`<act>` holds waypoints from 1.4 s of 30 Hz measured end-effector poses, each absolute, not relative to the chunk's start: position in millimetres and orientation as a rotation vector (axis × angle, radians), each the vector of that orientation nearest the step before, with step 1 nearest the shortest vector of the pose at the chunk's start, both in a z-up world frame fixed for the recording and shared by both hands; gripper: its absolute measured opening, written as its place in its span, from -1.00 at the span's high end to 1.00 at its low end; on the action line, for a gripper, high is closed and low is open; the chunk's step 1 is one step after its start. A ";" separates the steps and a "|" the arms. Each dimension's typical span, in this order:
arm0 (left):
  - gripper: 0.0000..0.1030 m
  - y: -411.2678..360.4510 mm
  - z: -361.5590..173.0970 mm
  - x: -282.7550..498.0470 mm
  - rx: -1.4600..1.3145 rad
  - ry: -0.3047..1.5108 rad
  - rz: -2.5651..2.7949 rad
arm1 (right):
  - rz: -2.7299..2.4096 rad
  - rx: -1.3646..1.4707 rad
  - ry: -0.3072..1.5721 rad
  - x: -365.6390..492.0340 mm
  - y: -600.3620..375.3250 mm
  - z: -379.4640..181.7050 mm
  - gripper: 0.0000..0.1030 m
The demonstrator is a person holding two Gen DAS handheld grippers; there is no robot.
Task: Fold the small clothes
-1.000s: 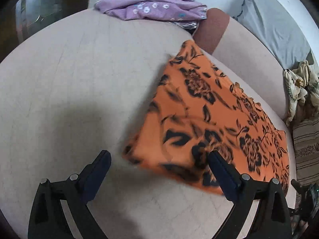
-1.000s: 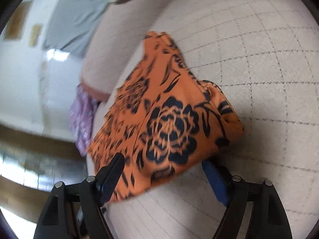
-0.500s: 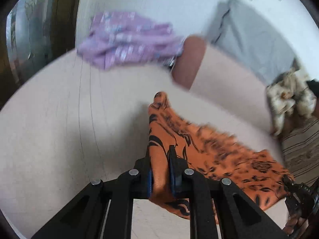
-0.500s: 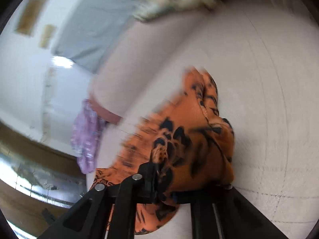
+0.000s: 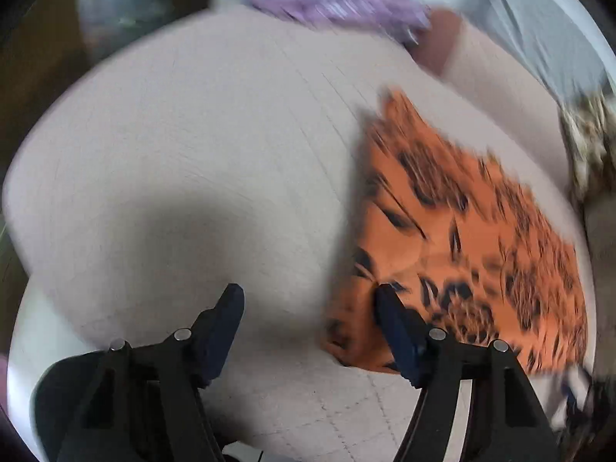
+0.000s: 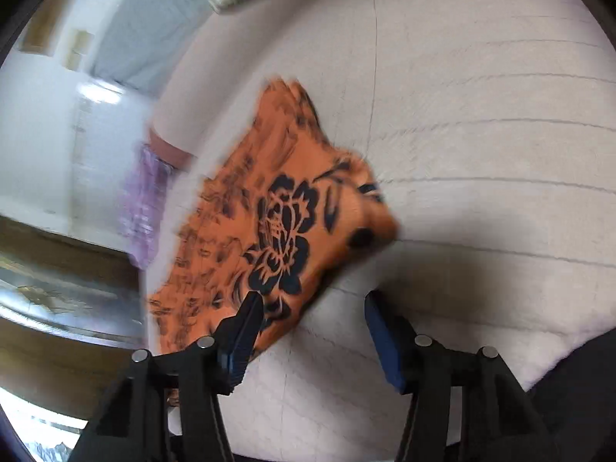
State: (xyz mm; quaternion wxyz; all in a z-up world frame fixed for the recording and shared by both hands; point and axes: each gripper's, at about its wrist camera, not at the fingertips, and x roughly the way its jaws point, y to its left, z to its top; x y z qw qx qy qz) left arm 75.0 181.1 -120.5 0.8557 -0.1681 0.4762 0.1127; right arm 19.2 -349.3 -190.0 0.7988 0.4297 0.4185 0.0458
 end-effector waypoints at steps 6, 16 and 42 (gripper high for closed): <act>-0.39 149.0 -70.6 95.1 -0.228 0.858 0.170 | 0.078 0.779 0.779 32.6 -363.9 -127.2 -0.20; -0.51 75.3 -124.5 129.4 -0.070 1.034 0.004 | 0.135 0.995 0.975 94.3 -367.7 -199.2 0.07; -0.66 49.2 -136.1 153.9 -0.025 0.960 -0.077 | 0.008 0.693 0.861 183.0 -398.8 -140.6 -0.10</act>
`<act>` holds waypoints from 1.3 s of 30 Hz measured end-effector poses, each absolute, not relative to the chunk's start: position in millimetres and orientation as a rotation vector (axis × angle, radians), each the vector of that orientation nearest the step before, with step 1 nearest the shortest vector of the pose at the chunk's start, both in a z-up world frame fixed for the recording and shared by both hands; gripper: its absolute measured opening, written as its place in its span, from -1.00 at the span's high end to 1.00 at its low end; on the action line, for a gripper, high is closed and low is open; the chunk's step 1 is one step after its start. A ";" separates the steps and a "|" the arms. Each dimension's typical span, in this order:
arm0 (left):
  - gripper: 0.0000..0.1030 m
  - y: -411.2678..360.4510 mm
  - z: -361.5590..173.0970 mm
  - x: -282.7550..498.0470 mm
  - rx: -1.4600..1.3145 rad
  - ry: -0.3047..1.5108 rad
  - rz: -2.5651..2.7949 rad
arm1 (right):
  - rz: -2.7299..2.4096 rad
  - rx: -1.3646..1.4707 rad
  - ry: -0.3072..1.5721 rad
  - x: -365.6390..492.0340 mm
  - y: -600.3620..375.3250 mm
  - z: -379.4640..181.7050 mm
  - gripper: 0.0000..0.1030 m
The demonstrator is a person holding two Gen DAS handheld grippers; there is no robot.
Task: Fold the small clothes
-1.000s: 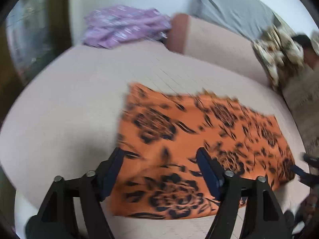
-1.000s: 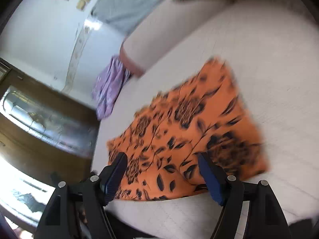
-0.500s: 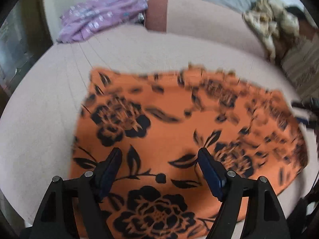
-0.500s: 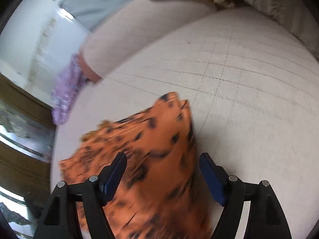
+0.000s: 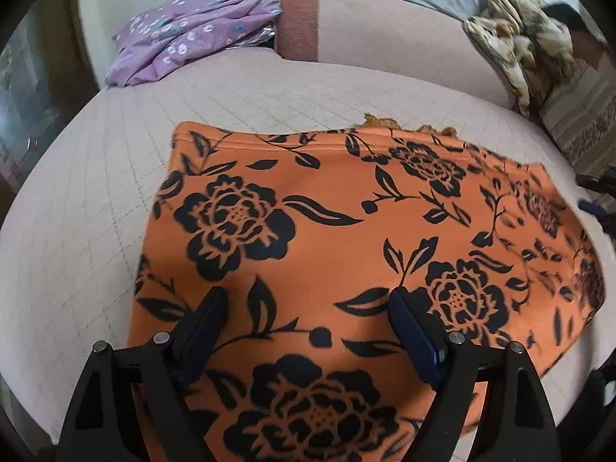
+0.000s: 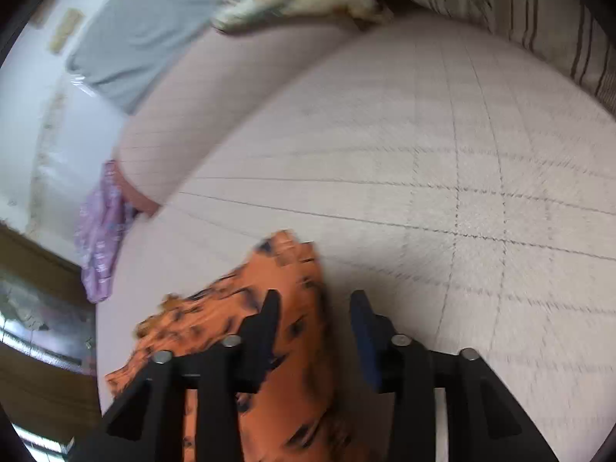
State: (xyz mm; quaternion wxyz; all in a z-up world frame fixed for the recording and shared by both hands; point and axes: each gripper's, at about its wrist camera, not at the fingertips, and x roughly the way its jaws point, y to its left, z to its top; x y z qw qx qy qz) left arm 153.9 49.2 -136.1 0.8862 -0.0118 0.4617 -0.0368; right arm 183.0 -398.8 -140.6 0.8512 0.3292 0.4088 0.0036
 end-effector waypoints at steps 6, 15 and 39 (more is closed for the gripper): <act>-0.66 83.6 -115.8 120.7 -0.149 0.914 -0.051 | 0.431 0.574 0.902 136.4 -317.4 -118.9 -0.43; -0.38 118.2 -96.6 109.3 -0.168 0.917 -0.097 | 0.176 0.628 0.927 101.7 -323.7 -141.7 -0.62; 0.25 162.4 -112.9 271.5 -0.079 0.962 -0.015 | 0.293 0.611 0.876 108.6 -321.5 -116.6 -0.62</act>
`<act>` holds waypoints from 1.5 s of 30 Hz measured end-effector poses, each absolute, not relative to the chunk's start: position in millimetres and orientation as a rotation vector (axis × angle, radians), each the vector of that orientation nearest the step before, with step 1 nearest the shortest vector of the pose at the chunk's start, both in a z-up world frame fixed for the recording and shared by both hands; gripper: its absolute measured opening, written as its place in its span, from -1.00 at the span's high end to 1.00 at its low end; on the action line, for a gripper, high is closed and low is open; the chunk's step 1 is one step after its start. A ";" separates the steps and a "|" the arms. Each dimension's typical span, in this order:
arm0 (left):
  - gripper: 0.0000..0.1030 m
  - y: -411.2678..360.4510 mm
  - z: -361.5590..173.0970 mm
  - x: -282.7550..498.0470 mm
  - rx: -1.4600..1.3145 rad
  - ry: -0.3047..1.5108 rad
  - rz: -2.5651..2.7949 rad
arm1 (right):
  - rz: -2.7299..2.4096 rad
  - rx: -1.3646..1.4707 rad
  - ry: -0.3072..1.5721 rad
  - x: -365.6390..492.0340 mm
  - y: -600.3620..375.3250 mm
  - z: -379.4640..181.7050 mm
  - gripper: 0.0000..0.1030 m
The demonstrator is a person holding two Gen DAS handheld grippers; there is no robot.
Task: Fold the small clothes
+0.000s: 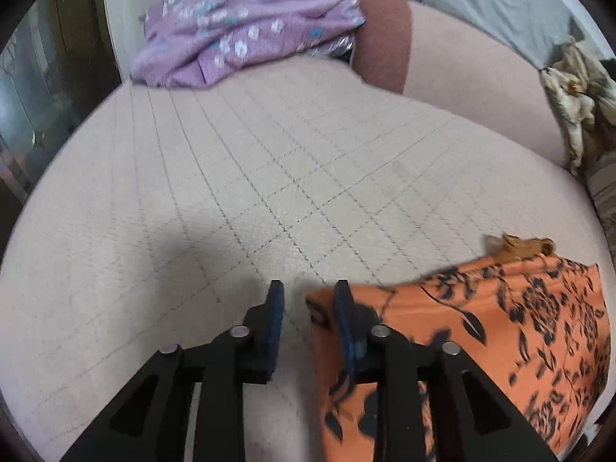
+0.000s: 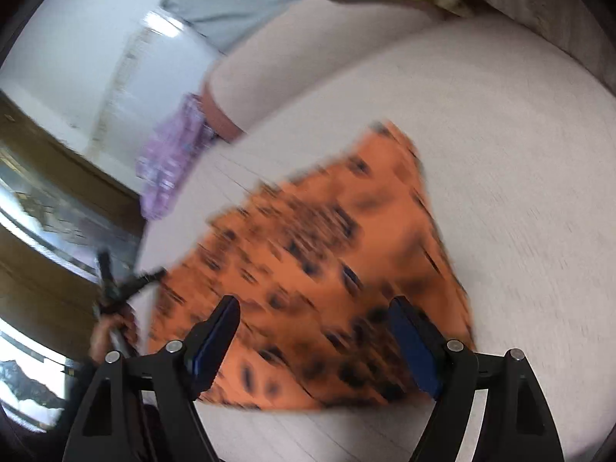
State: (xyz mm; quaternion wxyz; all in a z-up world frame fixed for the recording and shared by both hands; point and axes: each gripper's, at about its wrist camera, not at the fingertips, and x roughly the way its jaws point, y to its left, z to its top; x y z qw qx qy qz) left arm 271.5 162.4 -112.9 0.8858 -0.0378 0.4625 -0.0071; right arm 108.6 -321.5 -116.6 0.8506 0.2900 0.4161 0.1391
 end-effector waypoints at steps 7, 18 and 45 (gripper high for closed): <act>-0.26 145.0 -78.5 217.0 -0.082 0.882 -0.035 | 0.228 0.808 0.963 240.1 -367.5 -172.6 -0.57; -0.44 95.8 -89.5 165.2 -0.068 0.939 -0.046 | 0.325 0.777 0.902 135.6 -332.3 -136.9 -0.62; -0.44 66.0 -86.0 127.2 -0.028 0.954 -0.048 | 0.115 1.066 0.847 47.5 -372.1 -195.7 -0.59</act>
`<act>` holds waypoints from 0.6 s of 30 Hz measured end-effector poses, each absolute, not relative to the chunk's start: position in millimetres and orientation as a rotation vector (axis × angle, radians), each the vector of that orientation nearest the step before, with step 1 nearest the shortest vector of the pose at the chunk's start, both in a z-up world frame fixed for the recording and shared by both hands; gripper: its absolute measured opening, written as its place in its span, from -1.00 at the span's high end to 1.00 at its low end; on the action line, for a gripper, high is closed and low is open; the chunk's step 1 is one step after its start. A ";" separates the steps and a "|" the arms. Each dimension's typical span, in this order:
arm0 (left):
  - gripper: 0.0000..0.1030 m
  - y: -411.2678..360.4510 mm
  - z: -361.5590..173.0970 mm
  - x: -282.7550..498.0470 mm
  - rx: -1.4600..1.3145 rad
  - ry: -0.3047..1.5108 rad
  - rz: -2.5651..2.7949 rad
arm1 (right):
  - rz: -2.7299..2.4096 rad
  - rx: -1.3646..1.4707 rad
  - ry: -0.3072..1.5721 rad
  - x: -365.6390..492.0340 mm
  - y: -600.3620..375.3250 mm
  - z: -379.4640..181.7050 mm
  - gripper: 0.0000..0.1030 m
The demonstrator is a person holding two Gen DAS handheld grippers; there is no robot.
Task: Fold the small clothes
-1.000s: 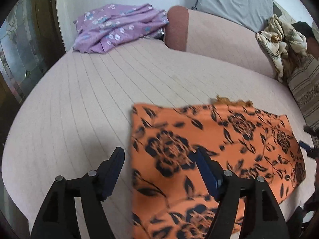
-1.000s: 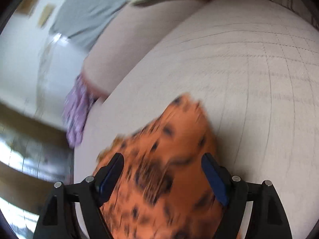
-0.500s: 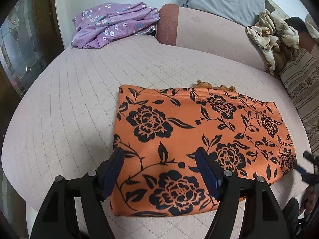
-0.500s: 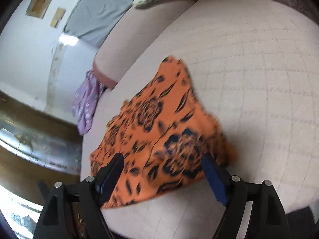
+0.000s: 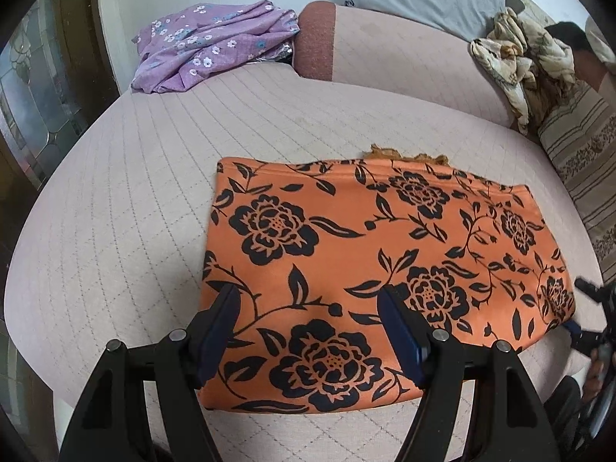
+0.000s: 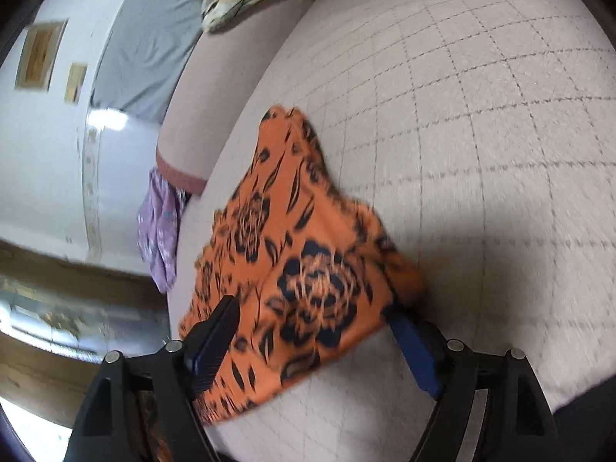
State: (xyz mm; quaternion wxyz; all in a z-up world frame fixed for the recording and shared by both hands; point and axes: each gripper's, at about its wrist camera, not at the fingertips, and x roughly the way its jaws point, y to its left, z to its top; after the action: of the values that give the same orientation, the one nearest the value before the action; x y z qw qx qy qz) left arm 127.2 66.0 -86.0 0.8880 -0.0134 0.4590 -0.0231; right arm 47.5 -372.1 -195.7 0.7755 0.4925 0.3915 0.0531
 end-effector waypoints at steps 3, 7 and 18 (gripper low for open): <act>-0.44 61.1 -89.9 128.1 -0.020 0.963 -0.051 | 0.079 1.018 0.852 56.6 -372.7 -193.0 0.37; -0.44 54.1 -95.9 129.0 -0.007 0.969 -0.054 | 0.046 0.823 0.882 62.4 -355.3 -171.5 0.83; -0.44 25.0 -120.4 141.7 0.049 0.990 -0.078 | 0.016 0.812 0.861 30.1 -393.6 -172.3 -0.55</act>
State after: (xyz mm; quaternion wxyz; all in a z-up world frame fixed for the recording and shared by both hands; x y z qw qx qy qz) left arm 141.7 25.0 -120.4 0.8789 0.0236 0.4750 -0.0376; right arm 30.1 -393.6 -172.3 0.8299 0.3829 0.4056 0.0076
